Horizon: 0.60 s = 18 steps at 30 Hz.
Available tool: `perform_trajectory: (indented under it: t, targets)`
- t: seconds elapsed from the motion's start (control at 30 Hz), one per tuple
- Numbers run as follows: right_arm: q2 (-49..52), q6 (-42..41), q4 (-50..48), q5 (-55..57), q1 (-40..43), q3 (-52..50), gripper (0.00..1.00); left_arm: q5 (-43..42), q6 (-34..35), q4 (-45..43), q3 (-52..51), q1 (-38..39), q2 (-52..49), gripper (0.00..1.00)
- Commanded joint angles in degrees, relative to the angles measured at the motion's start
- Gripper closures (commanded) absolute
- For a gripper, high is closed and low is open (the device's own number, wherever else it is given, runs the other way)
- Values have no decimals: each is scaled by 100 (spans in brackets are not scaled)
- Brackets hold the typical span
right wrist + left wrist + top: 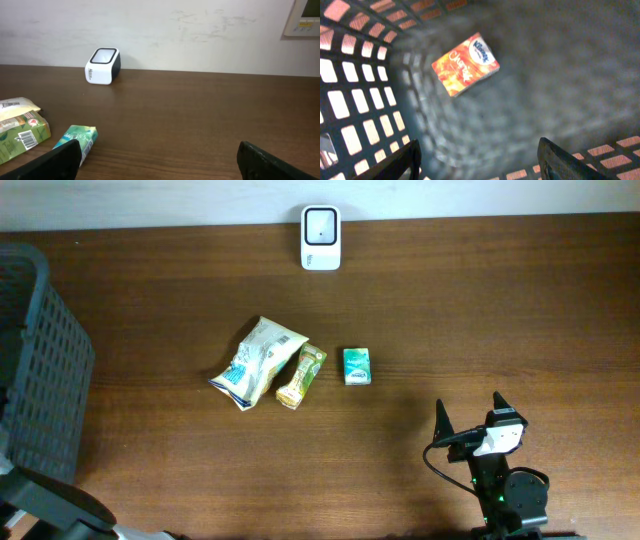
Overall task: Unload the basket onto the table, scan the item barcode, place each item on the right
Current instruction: 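Reach the left gripper into the basket and grasp the orange Kleenex pack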
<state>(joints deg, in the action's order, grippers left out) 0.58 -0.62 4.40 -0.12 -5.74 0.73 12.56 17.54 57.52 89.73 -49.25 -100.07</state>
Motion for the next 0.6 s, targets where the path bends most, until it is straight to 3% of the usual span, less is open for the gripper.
perform_trajectory:
  t: [0.0, 0.37, 0.57]
  targets:
    - [-39, -2, 15, -33, -31, -42, 1, 85, -474, -155, -68, -44, 28, 27]
    - [-39, -2, 15, -33, -31, -42, 1, 94, -2168, -566, -68, -59, -505, 26]
    - [-39, -2, 15, -33, -31, -42, 1, 232, -2197, -737, -68, -184, -962, 25]
